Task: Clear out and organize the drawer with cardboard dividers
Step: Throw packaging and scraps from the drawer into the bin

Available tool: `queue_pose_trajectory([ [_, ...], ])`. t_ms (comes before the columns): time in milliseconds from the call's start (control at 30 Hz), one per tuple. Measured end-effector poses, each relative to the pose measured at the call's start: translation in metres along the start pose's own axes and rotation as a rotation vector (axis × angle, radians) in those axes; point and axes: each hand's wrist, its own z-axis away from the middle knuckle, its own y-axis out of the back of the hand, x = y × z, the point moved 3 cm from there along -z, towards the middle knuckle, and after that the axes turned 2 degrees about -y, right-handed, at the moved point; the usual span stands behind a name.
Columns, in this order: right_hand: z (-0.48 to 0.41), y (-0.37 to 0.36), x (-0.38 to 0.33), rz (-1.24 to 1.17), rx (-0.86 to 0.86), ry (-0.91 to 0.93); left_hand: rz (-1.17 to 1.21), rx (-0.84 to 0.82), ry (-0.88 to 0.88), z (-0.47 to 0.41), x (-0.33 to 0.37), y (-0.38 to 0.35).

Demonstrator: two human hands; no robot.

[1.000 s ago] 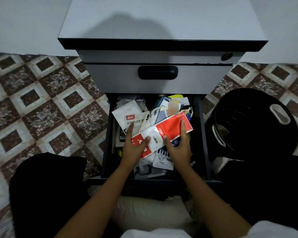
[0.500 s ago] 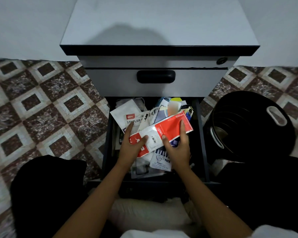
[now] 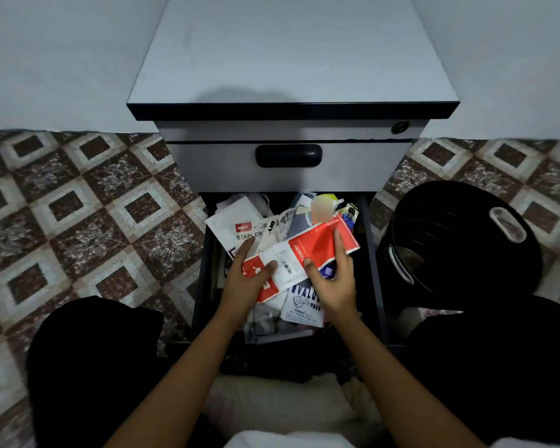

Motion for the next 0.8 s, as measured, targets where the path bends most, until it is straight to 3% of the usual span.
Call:
queue_pose_trajectory([
  [800, 0.043, 0.022, -0.023, -0.046, -0.011, 0.012, 0.061, -0.028, 0.034, 0.043, 0.015, 0.006],
])
